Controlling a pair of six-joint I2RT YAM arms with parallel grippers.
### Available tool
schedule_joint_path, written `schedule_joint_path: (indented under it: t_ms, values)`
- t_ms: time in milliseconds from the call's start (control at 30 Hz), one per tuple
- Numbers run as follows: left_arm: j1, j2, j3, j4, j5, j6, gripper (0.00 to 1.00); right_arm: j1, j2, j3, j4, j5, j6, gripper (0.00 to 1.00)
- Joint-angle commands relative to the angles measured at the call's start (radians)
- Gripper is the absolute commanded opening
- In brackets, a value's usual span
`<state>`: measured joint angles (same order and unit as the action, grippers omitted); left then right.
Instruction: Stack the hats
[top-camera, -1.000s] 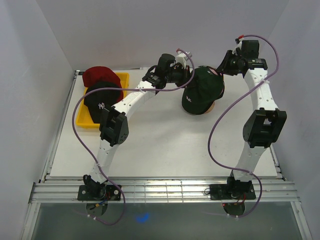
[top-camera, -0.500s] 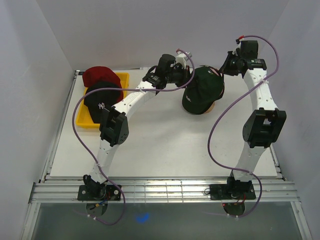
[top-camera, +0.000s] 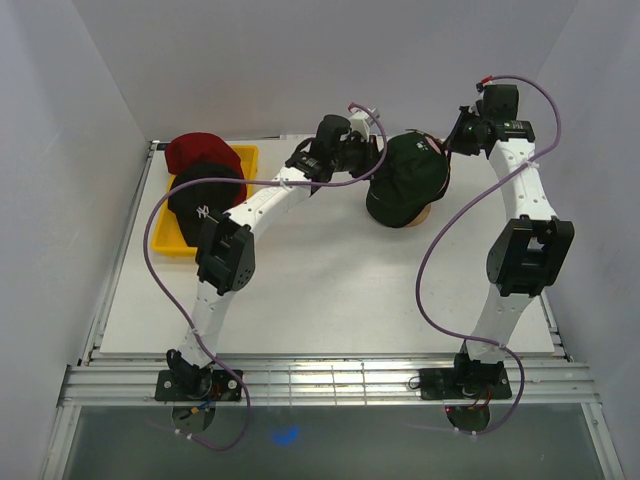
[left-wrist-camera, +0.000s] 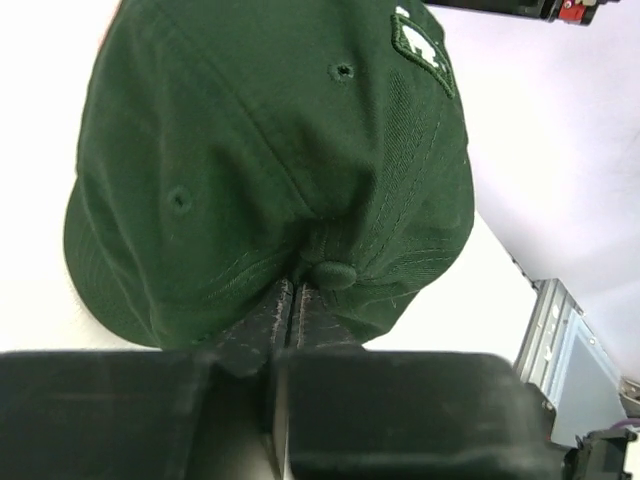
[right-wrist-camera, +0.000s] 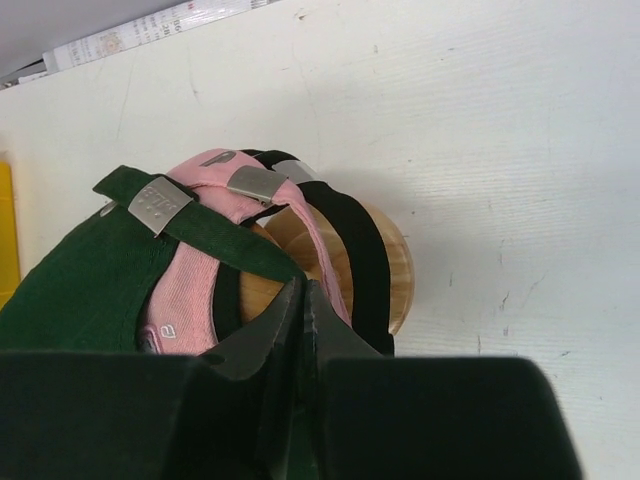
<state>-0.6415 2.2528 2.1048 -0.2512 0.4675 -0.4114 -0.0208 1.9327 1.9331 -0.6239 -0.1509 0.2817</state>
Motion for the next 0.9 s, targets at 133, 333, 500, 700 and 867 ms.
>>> schedule_joint_path:
  t_ms: [133,333,500,700,867]
  values:
    - [-0.009,-0.150,-0.074,0.044,-0.061,-0.020,0.41,-0.044,-0.015,-0.037,-0.027,0.065,-0.009,0.08]
    - [-0.010,-0.197,-0.133,0.104,-0.108,-0.030,0.57,-0.053,-0.017,-0.042,-0.020,0.060,-0.012,0.08]
    - [-0.010,-0.245,-0.213,0.171,-0.182,-0.063,0.59,-0.056,-0.001,-0.045,-0.017,0.048,-0.010,0.08]
    - [-0.015,-0.260,-0.259,0.191,-0.292,-0.098,0.58,-0.056,0.009,-0.056,0.001,0.021,-0.004,0.08]
    - [-0.015,-0.246,-0.247,0.135,-0.525,-0.156,0.56,-0.056,0.011,-0.059,0.007,0.007,0.001,0.08]
